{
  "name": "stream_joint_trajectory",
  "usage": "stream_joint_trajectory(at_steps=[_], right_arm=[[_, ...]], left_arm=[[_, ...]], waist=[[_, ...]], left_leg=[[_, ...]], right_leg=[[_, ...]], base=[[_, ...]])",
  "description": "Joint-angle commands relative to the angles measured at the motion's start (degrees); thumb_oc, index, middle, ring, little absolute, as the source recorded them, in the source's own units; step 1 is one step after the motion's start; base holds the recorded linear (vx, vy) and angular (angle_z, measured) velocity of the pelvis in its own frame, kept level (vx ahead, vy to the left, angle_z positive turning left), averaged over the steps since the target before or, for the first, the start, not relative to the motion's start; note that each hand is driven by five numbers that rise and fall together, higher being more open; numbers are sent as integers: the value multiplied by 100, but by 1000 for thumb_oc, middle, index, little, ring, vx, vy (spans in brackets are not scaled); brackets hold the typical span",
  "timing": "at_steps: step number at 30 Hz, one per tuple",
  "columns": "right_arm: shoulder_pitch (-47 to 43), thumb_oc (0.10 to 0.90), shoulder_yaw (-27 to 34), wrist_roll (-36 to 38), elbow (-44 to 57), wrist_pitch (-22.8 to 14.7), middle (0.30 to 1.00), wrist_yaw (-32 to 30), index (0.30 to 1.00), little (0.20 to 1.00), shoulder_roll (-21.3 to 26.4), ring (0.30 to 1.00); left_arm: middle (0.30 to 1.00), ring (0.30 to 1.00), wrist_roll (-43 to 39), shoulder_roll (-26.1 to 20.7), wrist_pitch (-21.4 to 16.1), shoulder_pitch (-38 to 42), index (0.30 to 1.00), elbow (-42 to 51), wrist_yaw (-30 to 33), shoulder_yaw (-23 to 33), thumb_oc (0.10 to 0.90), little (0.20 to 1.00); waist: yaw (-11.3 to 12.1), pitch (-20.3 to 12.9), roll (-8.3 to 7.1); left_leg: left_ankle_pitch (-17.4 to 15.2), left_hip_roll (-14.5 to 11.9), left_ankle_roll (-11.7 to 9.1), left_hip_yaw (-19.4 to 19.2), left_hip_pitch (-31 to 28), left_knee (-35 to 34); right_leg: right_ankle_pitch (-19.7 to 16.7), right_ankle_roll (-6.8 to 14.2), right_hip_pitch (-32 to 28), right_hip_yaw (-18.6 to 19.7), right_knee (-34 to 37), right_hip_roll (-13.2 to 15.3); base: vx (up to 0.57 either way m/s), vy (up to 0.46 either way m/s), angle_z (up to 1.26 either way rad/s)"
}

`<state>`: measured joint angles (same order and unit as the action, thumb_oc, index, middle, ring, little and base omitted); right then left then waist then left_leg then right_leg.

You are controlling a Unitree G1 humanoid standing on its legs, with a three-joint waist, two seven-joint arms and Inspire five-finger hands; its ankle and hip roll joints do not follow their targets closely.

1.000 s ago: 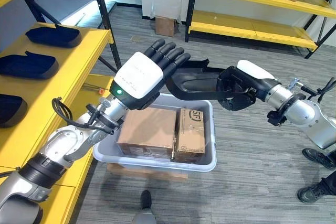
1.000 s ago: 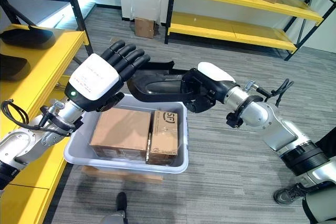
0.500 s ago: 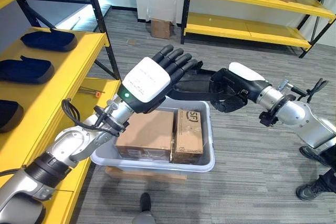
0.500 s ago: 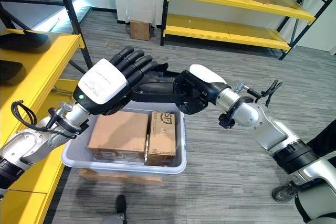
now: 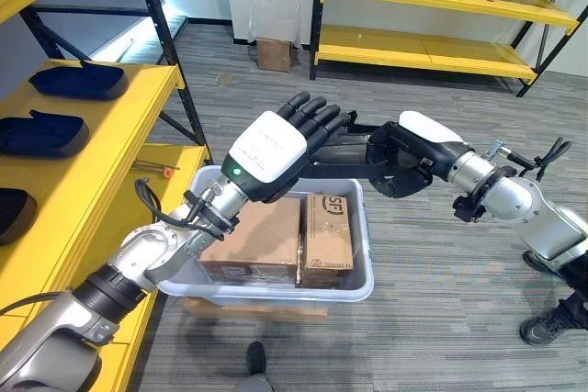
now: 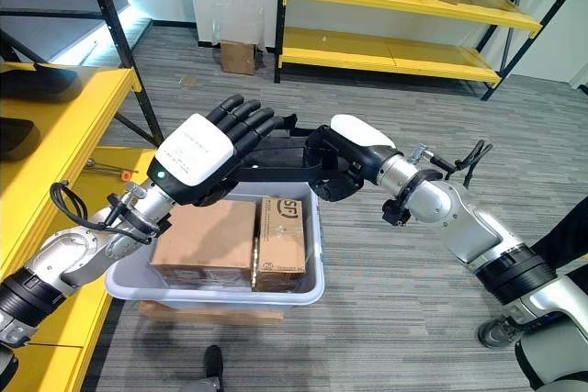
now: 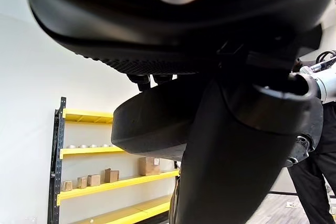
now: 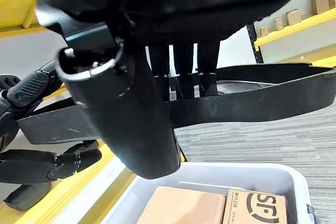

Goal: Move parts from the plastic box to the shelf.

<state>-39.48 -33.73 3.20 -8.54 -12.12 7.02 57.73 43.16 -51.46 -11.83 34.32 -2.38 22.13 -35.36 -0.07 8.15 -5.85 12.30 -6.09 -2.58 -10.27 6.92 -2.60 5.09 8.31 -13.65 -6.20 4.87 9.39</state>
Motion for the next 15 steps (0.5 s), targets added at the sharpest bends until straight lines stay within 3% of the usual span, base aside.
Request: stream_joint_trajectory(at_steps=[1,15], right_arm=[[-1174,400,37,363,-91,-473,300,-602,300,300,-325,300],[-1359,400,-16,348,-166,-462,300,-633,300,300,-402,300]], left_arm=[[1000,1000,-25,370,58,538,1000,-417,245,-54,900,1000],[1000,1000,11,545,154,628,1000,-1111,220,-259,900,1000]], waist=[[-5,-909,-7],[-66,-905,-1]], left_leg=[[-159,-855,-541,-205,-52,81],[-168,-863,-532,-262,-77,87]], right_leg=[[-139,75,-89,-143,13,-58],[-150,76,-73,-76,13,-48]], base=[[0,0,0],[1,2,-1]])
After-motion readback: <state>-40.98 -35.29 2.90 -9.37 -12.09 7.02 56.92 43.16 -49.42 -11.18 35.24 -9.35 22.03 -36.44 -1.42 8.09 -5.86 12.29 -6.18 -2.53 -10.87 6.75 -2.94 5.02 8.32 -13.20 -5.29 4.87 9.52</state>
